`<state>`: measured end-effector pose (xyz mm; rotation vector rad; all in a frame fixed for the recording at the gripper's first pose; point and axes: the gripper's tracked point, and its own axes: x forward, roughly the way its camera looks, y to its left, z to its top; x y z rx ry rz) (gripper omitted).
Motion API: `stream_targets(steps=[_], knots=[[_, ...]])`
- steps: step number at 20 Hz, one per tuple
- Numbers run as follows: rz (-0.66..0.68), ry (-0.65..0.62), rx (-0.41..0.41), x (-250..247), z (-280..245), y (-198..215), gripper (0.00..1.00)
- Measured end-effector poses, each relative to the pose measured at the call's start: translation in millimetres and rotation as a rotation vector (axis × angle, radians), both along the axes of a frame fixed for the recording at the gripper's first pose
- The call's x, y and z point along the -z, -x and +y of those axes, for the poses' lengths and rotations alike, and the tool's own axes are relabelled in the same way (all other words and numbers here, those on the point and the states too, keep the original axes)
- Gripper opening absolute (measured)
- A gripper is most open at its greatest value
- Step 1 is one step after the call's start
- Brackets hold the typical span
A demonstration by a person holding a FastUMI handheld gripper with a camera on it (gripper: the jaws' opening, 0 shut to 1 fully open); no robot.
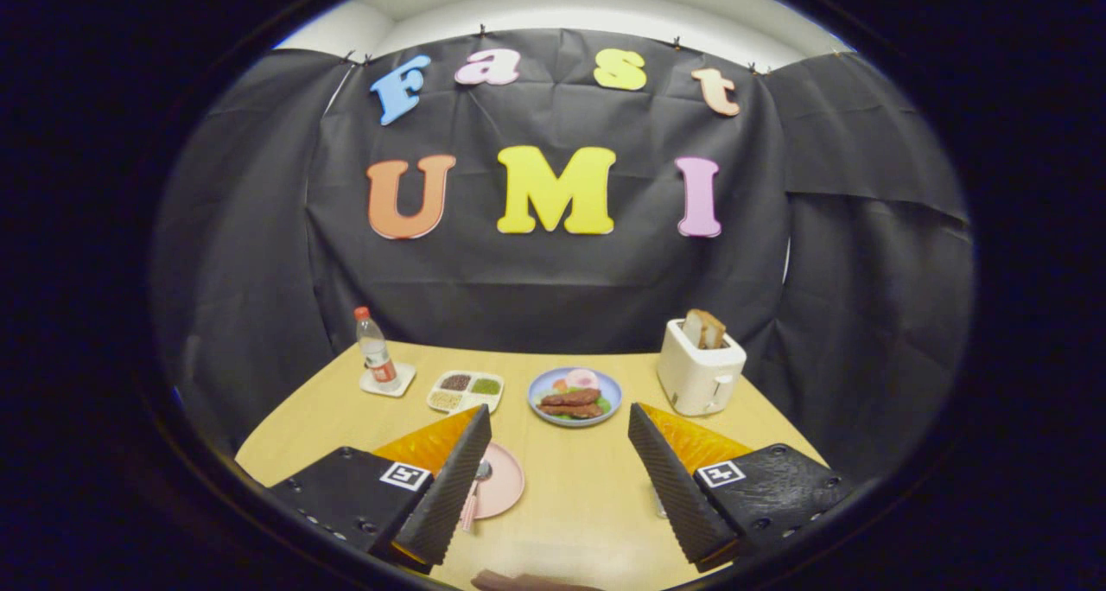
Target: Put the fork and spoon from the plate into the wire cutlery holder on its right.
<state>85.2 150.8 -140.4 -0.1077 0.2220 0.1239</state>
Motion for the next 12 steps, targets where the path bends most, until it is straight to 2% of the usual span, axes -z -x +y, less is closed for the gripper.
stream_targets(steps=[5, 12], knots=[[0.152, 0.022, -0.017, 80, 41, -22, 0.96], [0.413, 0.08, 0.039, 199, 55, -44, 0.96]])
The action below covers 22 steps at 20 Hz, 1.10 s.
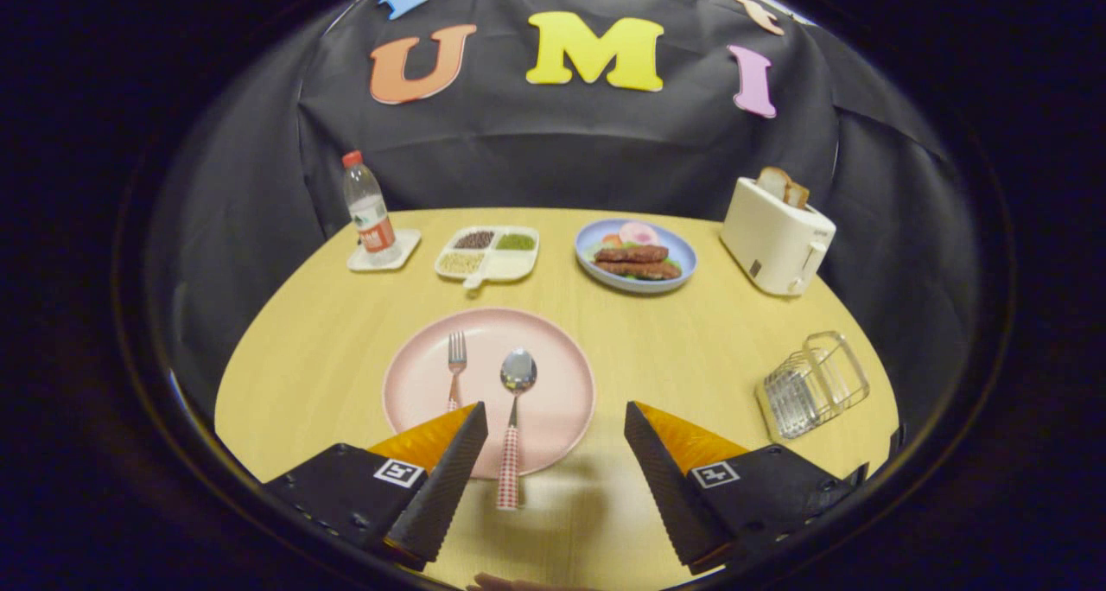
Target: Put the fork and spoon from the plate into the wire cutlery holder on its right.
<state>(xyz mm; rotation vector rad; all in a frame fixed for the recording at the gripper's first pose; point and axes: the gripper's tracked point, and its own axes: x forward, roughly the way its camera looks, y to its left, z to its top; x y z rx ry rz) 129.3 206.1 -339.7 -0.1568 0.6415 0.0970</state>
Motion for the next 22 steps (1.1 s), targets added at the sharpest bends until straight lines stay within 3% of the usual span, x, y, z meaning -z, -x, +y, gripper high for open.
stream_targets(steps=[5, 9, 11, 17, 21, 22], knots=[[0.109, -0.007, 0.028, 40, 7, -11, 0.83], [0.117, 0.04, 0.042, 45, 6, -18, 0.67], [0.123, 0.075, 0.044, 43, 4, -20, 0.54], [0.123, 0.067, 0.037, 36, 8, -16, 0.5], [0.12, 0.096, -0.027, 39, 19, -21, 0.49], [0.143, 0.1, -0.029, 47, 18, -22, 0.44]])
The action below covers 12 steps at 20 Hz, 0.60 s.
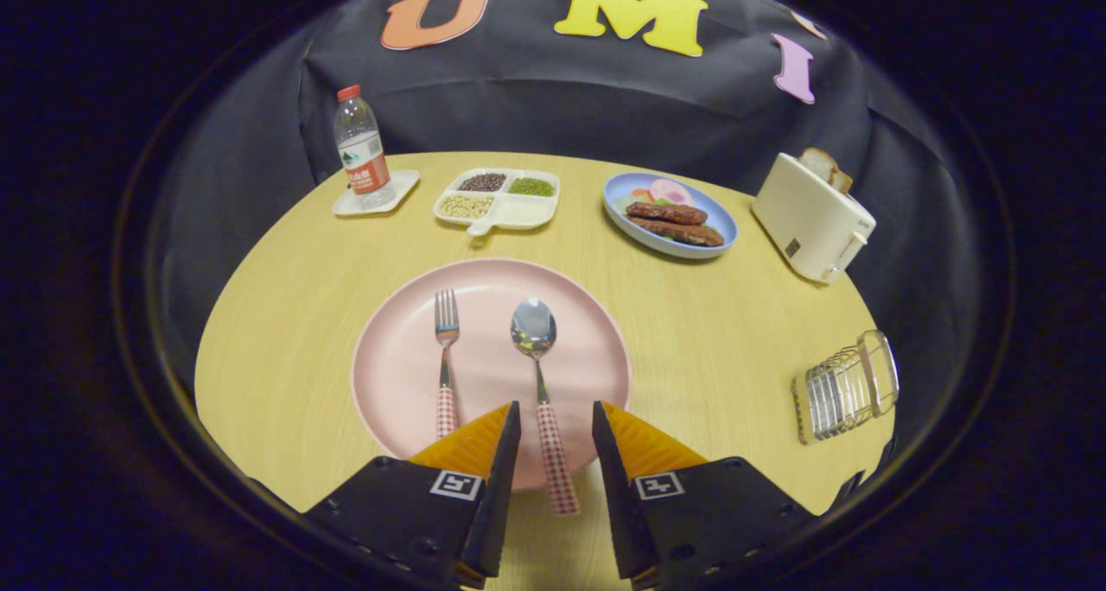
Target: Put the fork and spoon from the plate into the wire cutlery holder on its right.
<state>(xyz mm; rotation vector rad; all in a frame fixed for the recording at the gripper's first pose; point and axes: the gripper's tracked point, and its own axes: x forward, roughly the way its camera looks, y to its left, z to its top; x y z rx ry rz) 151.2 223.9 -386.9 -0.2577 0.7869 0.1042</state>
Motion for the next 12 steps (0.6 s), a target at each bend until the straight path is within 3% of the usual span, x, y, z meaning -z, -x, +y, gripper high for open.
stream_targets(steps=[5, 6, 8, 12], knots=[[0.092, -0.035, -0.016, 19, 4, 0, 0.2], [0.092, -0.049, -0.022, 20, 4, -1, 0.11], [0.101, -0.067, -0.036, 13, 2, 6, 0.06], [0.077, -0.065, -0.063, -21, -18, 21, 0.06]])
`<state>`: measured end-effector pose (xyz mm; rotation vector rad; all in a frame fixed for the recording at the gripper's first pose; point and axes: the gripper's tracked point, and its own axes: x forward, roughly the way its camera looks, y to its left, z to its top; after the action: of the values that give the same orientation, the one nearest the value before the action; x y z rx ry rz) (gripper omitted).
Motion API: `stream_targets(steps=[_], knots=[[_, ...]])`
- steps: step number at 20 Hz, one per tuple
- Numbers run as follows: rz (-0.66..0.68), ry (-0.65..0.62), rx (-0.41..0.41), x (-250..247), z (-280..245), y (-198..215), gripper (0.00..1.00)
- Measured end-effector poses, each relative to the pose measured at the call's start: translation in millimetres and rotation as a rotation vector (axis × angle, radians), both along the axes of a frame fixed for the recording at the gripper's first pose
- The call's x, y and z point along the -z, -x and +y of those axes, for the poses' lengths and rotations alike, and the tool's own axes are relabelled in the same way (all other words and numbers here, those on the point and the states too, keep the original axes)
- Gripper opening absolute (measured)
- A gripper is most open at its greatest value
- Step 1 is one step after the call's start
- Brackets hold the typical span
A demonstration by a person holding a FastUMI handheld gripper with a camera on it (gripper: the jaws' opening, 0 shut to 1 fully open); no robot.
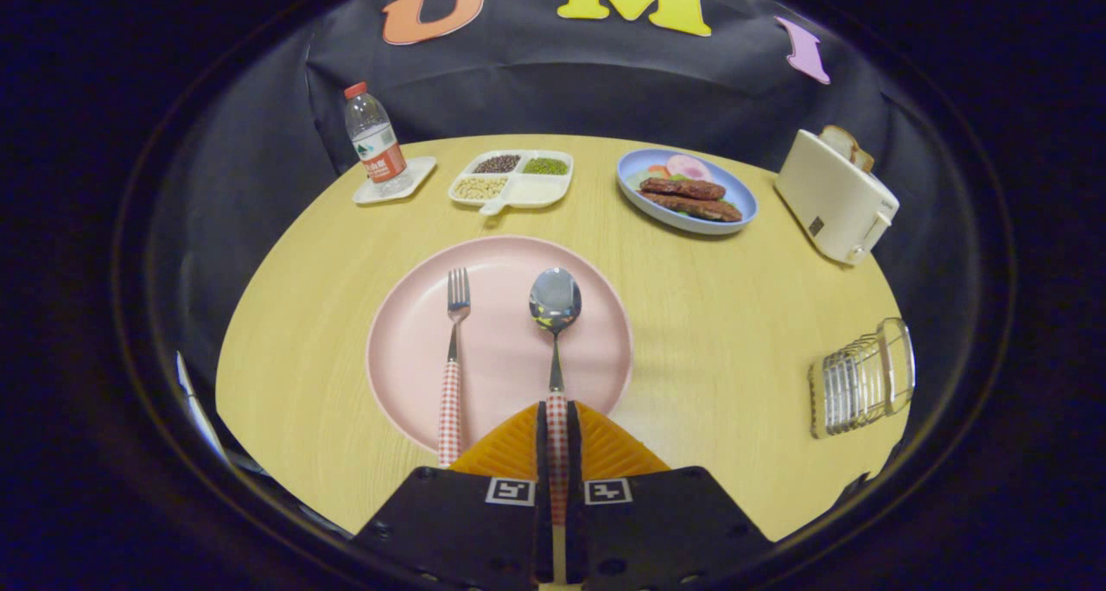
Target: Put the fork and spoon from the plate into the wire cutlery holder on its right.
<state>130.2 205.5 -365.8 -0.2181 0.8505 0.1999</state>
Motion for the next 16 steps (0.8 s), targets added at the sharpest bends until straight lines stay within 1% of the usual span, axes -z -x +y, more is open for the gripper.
stream_targets(steps=[6, 8, 11, 16], knots=[[-0.049, 0.031, -0.032, -66, -58, 15, 0.06], [-0.056, 0.04, -0.021, -84, -83, 15, 0.06], [-0.059, 0.034, 0.017, -110, -123, 14, 0.06], [-0.026, 0.036, 0.06, -139, -192, 17, 0.06]])
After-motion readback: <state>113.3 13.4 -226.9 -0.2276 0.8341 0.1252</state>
